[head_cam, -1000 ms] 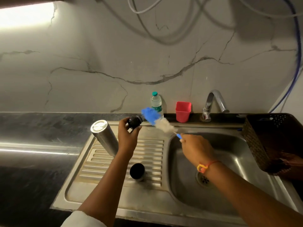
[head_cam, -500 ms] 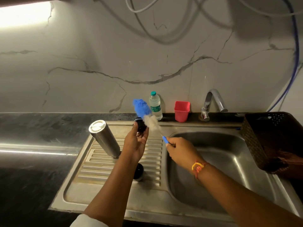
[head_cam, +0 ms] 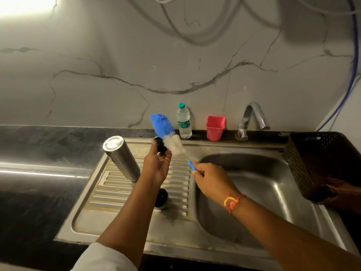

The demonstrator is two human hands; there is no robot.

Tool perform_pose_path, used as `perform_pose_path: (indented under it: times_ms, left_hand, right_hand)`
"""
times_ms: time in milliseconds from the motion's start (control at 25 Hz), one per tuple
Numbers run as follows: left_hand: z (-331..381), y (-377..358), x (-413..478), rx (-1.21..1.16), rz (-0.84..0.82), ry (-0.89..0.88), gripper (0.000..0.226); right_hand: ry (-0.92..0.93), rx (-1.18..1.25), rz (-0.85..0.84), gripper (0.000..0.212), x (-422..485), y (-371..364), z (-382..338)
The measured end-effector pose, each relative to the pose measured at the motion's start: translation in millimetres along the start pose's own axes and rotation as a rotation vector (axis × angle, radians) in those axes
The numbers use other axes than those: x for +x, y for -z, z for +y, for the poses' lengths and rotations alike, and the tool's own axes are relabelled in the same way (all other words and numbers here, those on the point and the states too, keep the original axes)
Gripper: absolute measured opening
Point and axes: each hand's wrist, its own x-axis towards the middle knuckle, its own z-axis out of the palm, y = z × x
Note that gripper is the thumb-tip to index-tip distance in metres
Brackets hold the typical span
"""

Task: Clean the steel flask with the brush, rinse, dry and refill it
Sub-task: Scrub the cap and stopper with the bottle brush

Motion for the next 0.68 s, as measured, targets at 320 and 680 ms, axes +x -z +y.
perform_pose_path:
  times_ms: [320, 680]
  left_hand:
    - [-1.6, 8.4, -7.6, 0.040, 0.004, -0.015, 0.046]
    - [8.1, 3.8, -15.3, 0.088, -0.013, -0.028, 0.041]
  right_hand:
    - [-0.008, 0.006, 0.010, 0.033, 12.7, -2.9, -0.1]
    - [0.009, 0.040, 0.062, 0.025, 0.3, -7.7, 7.4]
